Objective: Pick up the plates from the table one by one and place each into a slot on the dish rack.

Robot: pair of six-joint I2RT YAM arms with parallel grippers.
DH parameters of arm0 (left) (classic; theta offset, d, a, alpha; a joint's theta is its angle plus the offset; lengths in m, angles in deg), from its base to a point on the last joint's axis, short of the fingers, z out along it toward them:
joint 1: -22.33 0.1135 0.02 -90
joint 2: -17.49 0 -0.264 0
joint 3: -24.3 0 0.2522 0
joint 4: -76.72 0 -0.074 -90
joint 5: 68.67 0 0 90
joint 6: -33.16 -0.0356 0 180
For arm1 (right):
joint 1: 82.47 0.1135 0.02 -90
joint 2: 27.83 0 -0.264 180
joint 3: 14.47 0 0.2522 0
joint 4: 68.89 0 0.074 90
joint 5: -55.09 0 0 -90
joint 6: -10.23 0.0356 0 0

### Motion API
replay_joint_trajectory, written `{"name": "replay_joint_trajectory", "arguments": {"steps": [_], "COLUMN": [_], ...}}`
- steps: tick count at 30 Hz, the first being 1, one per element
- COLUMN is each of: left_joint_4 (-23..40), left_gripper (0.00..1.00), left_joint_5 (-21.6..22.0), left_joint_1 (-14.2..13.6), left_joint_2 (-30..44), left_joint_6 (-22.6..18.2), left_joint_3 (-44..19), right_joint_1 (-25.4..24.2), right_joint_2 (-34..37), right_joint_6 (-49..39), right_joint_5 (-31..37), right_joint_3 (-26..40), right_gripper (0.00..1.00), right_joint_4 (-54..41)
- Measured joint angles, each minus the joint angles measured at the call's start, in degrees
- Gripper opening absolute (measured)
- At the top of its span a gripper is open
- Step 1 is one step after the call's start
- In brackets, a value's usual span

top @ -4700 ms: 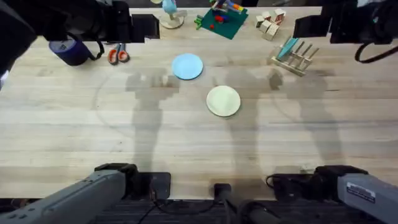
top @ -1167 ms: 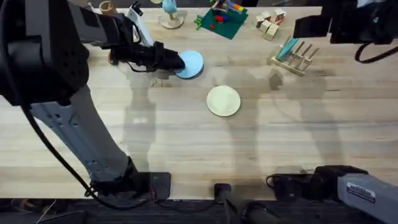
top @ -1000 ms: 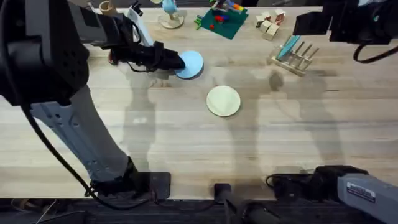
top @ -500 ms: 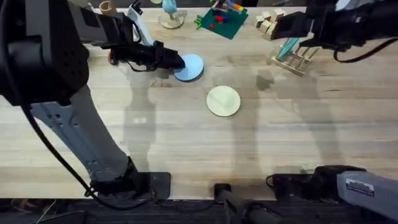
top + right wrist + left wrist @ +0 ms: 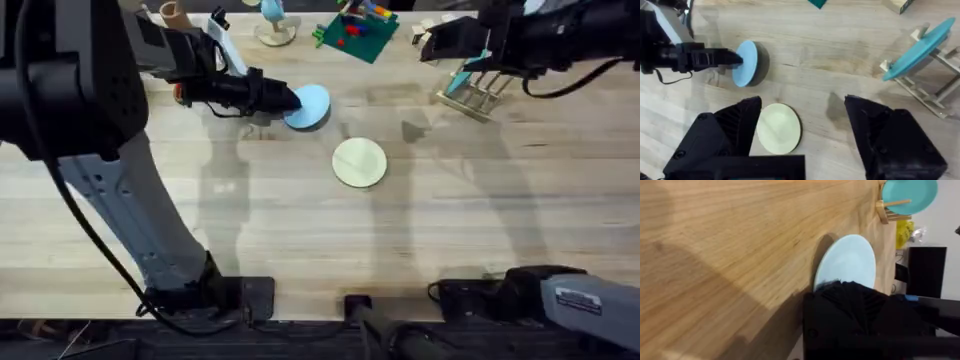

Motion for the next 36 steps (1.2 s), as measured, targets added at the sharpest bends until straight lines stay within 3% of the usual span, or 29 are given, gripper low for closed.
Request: {"name": "replay_joint_trajectory", "arguments": {"steps": [13,36], "left_joint_4": [0.0,0.0], "left_gripper": [0.041,0.04], "left_joint_5": [-0.5,-0.5], "left_joint_1": [0.0,0.0], "left_joint_2": [0.2,0.2], "left_joint_6": [0.0,0.0], "left_joint_3": [0.0,0.0], "right_joint_1": [4.7,18.4], "right_joint_2": [1.9,26.1], "right_joint_6": [0.0,13.0], "right_joint_5": [-0.3,-0.3], "right_joint_3": [0.1,0.2], "right_gripper": [0.995,0.986], "right_joint_4": [2.7,29.9]}}
